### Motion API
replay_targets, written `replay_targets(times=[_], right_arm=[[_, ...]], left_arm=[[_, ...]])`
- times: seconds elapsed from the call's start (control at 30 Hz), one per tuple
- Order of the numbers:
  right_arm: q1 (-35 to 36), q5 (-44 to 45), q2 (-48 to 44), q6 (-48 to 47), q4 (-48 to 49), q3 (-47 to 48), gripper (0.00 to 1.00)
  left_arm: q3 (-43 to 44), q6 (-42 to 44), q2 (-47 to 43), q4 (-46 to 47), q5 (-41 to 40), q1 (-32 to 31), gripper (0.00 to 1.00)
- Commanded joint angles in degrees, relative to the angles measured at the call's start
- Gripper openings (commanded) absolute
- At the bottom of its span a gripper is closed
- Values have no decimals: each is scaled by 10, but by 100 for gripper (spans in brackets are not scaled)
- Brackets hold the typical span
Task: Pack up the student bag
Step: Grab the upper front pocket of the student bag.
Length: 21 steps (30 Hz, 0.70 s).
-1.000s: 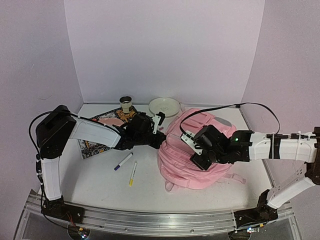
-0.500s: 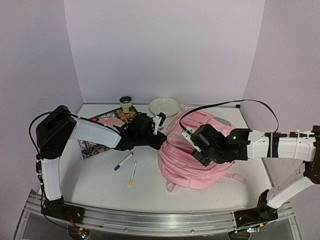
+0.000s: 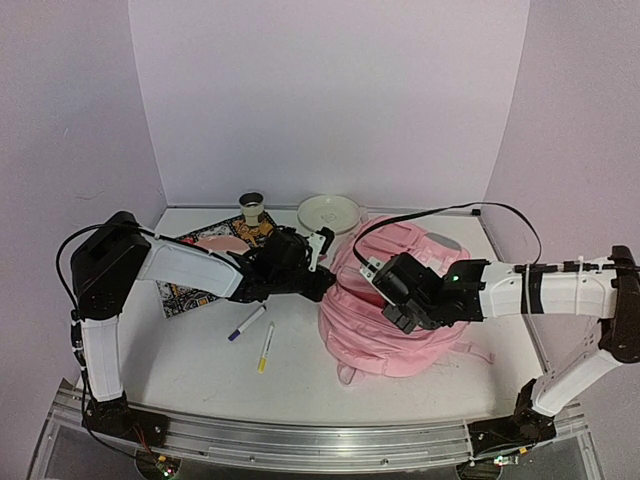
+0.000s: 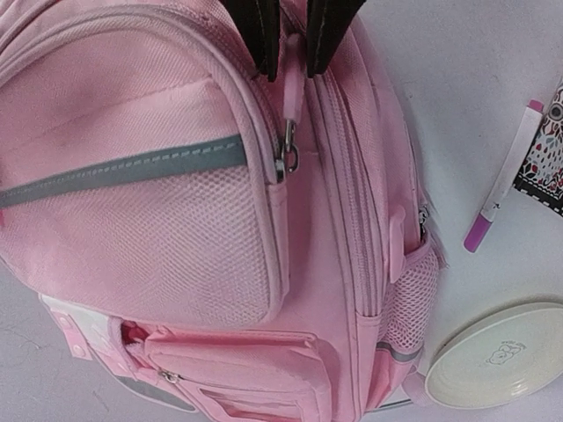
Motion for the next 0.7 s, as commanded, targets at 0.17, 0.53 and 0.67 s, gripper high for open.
replay_targets(times=[0.17, 0.53, 0.67], right_arm=[[-11, 50, -88, 11, 21, 3, 4], [-14, 52, -129, 35, 33, -35, 1], [-14, 38, -123, 55, 43, -39, 1]], left_arm=[[-11, 37, -52, -43, -70, 9, 31], [28, 81, -14, -79, -107, 65, 45], [84, 100, 44, -132, -111, 76, 45]])
